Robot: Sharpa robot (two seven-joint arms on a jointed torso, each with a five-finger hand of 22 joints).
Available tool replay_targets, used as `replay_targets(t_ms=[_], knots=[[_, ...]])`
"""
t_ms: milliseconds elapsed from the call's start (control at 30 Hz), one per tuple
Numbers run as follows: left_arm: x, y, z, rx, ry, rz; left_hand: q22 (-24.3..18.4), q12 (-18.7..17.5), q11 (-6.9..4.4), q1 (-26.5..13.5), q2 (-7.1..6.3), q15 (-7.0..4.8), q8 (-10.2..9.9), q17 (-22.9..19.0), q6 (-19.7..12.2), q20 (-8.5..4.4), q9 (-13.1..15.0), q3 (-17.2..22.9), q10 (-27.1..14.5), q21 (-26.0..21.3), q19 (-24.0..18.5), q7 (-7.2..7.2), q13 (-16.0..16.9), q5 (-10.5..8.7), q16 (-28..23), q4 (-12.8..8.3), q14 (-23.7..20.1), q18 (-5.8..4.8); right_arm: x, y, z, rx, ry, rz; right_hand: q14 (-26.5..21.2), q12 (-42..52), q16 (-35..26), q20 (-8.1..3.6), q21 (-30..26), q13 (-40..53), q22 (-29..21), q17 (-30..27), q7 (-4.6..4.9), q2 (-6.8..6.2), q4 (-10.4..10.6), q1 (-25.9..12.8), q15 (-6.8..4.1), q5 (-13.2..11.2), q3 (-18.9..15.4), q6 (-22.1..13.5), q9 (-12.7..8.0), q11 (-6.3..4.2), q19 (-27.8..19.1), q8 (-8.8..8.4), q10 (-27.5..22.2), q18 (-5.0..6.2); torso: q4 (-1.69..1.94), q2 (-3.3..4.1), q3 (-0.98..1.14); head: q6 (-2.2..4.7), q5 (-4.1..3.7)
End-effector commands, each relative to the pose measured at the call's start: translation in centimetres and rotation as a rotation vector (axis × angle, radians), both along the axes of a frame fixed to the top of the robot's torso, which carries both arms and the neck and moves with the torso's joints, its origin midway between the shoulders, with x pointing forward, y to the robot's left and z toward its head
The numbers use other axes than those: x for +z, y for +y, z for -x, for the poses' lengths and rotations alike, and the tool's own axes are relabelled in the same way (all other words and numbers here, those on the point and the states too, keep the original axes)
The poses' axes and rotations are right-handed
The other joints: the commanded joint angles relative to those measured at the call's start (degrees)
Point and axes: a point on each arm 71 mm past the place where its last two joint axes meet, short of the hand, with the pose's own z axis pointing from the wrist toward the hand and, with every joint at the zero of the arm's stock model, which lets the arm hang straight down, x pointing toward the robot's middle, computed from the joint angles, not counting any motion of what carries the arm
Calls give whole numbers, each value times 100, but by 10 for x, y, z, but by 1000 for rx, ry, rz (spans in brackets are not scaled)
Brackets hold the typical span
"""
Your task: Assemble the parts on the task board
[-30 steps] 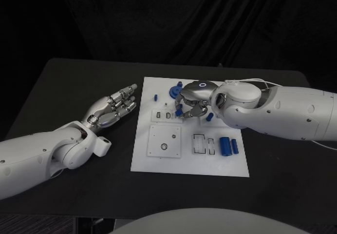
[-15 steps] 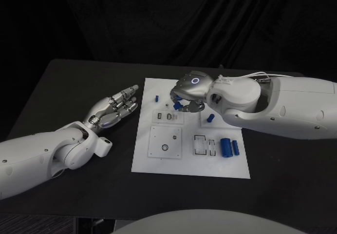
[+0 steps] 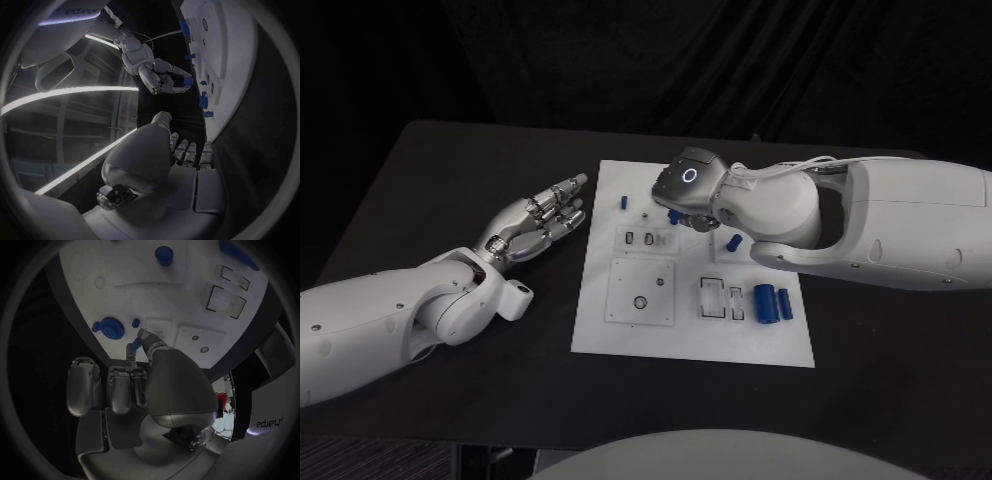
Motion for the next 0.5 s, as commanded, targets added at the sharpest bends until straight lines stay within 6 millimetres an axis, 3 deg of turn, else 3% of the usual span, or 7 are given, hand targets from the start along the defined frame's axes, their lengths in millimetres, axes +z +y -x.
replay_targets(t_ms=[33,267,500], knots=[[9,-2,3,-39,-100,82,-9,19,52,-46,-32,48,-9,-7,-21,31,-6,34,3,-34,6,22,3,-20,-21,5,-2,-82,0,-2,-2,-54,-58,79,566,15,7,-17,1,1509,1187,1435,-198,-25,-35,-34,-27,14,6,250,402,-11,86,51,596,15,8,9,3,-16,11],[8,-3,3,-41,-99,82,-9,18,53,-45,-32,49,-9,-7,-23,31,-6,36,1,-34,6,23,3,-20,-21,4,-2,-83,-6,3,-2,-51,-9,77,553,15,-19,3,-65,1509,1168,1406,-189,-27,-91,-106,-13,14,82,188,395,6,48,-101,596,30,2,16,14,-46,29],[8,-3,2,-42,-97,82,-9,18,54,-44,-32,50,-9,-7,-24,32,-6,40,0,-34,6,23,3,-21,-21,2,-2,-83,-10,6,-3,-31,17,55,553,15,-17,7,-79,1509,1165,1409,-183,-28,-106,-135,-9,12,102,180,393,12,39,-146,596,34,5,19,16,-79,31]])
